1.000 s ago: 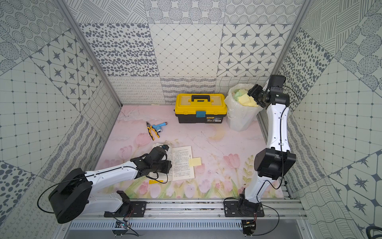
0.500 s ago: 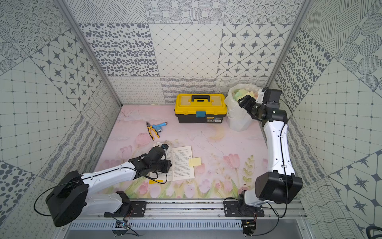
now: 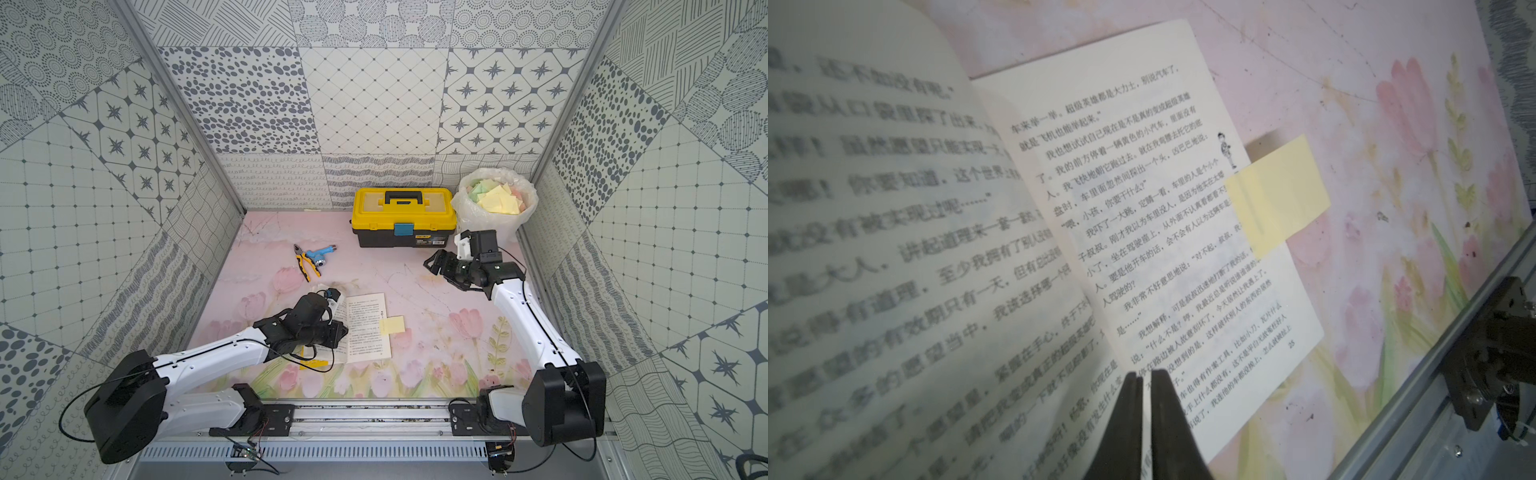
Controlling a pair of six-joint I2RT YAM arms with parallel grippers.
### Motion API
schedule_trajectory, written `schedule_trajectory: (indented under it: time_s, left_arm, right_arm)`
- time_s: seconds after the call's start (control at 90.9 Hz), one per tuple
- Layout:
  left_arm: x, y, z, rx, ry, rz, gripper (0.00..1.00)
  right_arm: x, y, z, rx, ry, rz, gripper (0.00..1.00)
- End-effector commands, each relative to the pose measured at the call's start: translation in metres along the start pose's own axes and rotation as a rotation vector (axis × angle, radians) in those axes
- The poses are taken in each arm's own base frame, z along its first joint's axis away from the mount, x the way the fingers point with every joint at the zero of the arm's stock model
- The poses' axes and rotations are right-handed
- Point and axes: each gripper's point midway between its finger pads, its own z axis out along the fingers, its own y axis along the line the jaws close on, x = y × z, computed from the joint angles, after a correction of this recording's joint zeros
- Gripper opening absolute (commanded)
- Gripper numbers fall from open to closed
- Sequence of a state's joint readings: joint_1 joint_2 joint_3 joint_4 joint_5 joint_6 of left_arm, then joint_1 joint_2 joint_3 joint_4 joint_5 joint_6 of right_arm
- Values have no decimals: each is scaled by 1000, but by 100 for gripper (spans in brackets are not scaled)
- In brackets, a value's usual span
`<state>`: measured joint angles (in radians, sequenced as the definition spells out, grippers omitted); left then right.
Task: Peel off the used sticky note
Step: Tear off the note from the book.
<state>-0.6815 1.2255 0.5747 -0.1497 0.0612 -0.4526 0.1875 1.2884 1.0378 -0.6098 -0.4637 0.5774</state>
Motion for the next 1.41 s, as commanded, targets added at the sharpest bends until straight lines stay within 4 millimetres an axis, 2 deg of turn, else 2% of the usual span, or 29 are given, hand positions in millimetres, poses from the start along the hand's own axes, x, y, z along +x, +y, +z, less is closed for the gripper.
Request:
schedule_trajectory:
  time_s: [0.0, 0.264, 0.396, 0.495, 0.638, 0.825, 1.112, 1.31, 1.398]
  left_arm:
    - [4, -14, 0, 67, 21, 51, 10]
    - [7, -22, -1, 93, 26, 78, 10]
    - [10, -25, 0, 99, 35, 94, 10]
    - [12, -30, 1, 110, 43, 110, 10]
    - [16, -35, 5, 122, 57, 131, 11]
    - [23, -37, 14, 124, 92, 138, 11]
    - [25, -37, 23, 122, 111, 138, 11]
    - [25, -36, 27, 111, 121, 139, 11]
    - [25, -36, 29, 112, 125, 138, 11]
  right_arm:
    - [21, 9, 19, -30, 38, -46, 85]
    - [92, -3, 65, -40, 229, -56, 83]
    - [119, -12, 80, -38, 303, -52, 80]
    - [131, -18, 86, -36, 336, -47, 78]
    - [143, -26, 94, -45, 365, -29, 74]
    - [153, -29, 105, -78, 411, -6, 64]
    - [157, -31, 112, -90, 432, 4, 55]
    - [156, -26, 111, -111, 432, 4, 41]
    - [154, -23, 110, -118, 429, 5, 31]
